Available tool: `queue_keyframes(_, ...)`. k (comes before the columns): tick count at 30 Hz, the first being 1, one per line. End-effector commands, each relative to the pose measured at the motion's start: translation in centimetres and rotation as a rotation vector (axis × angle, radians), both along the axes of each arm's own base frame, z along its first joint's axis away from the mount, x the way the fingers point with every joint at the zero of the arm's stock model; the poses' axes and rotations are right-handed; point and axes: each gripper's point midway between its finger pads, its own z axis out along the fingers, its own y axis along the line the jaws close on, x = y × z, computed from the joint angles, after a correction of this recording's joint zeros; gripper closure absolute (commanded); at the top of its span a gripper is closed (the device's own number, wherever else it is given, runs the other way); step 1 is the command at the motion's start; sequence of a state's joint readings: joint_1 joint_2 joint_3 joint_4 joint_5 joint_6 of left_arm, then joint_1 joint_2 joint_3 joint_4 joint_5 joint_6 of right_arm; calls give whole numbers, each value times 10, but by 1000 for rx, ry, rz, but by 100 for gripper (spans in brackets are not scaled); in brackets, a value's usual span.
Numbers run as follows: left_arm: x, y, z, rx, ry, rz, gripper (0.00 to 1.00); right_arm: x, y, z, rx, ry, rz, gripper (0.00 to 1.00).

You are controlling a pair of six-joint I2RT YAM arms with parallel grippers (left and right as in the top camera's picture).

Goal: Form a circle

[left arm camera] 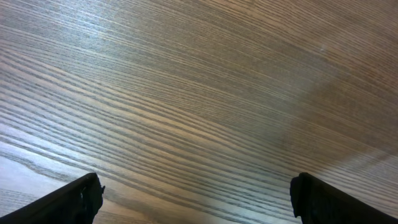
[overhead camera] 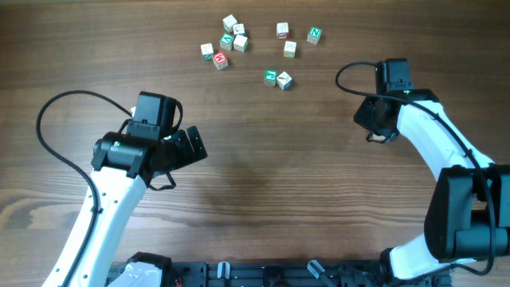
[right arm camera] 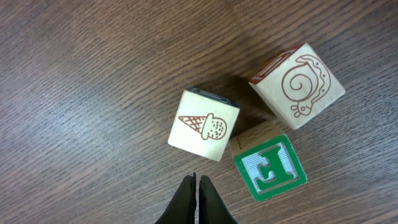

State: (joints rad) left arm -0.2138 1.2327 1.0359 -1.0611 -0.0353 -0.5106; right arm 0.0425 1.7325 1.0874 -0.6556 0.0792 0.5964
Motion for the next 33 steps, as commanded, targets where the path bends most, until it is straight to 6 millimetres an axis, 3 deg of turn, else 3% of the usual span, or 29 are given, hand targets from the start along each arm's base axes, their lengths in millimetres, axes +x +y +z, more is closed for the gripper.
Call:
queue_keyframes(1,0,1,0,-3,1,2,0,-4,1,-2,5,6,5,95)
queue_keyframes(11,0,1,0,-3,1,2,0,-13,-5,-22,27,77,-54,95)
queue_keyframes(25,0,1,0,-3,1,2,0,-14,-21,-22,11,75,-150,95)
queue_keyframes(33,0,1,0,-3,1,2,0,-3,-17,-20,29,32,-115,95)
